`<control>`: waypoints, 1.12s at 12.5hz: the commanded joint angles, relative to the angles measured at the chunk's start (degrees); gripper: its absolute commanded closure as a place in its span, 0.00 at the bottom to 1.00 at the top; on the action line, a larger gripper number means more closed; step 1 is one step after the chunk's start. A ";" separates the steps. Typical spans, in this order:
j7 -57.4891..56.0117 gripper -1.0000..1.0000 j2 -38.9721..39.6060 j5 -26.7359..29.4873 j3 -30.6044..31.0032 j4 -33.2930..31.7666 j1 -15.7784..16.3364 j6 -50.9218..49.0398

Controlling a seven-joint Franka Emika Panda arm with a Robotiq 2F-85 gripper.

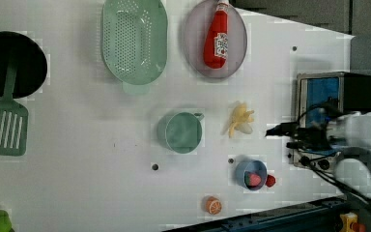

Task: Pick Banana and place it in mug.

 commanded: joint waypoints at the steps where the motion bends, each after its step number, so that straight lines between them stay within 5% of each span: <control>1: -15.11 0.00 3.24 1.12 0.14 0.92 -0.18 8.33; 9: -15.77 0.00 19.53 1.13 1.10 0.98 -0.18 24.24; 10: -15.78 0.04 20.39 1.13 1.05 0.98 -0.20 24.81; 14: -15.78 0.53 20.90 1.16 1.06 1.10 -0.23 25.67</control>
